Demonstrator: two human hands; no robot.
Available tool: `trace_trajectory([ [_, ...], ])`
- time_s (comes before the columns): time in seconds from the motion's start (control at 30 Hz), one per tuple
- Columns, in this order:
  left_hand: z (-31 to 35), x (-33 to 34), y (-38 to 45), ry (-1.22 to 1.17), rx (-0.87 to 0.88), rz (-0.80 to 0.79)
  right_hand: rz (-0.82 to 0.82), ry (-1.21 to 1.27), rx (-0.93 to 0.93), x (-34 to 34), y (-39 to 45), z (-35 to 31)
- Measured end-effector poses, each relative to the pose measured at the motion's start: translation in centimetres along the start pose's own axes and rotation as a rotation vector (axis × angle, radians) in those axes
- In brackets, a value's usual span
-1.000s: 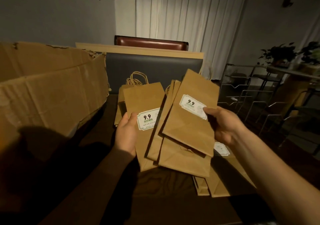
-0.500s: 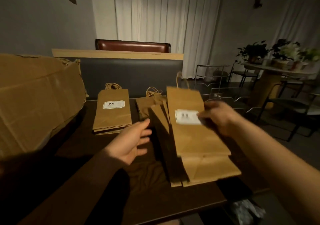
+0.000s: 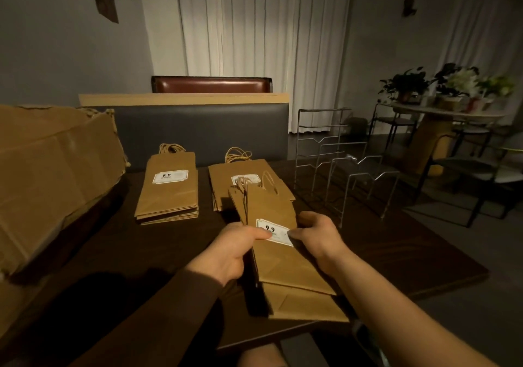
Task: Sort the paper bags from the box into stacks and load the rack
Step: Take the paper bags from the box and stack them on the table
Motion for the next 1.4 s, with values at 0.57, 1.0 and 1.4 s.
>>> trace_trajectory([
  [0.57, 0.0, -7.5, -3.2, 0.284, 0.492, 0.393, -0.297, 0.375, -0.333, 7.4, -3.2, -2.2],
  [1.0, -1.3, -8.7, -2.1, 0.3, 0.567, 0.273, -0.319, 0.234, -0.26, 8.4, -2.5, -1.3],
  [1.4, -0.2, -9.1, -2.3, 0.347, 0.383, 0.209, -0.383, 0.176, -0.021, 7.0, -2.0, -1.6],
])
Point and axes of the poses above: each hand's wrist, its own y-axis towards the middle knuckle, its own x-axis out of the palm, z = x × y, the point moved 5 cm from there along y, towards the middle knuckle, and after that the axes turned 14 degrees about y, right-handed, at the moved point
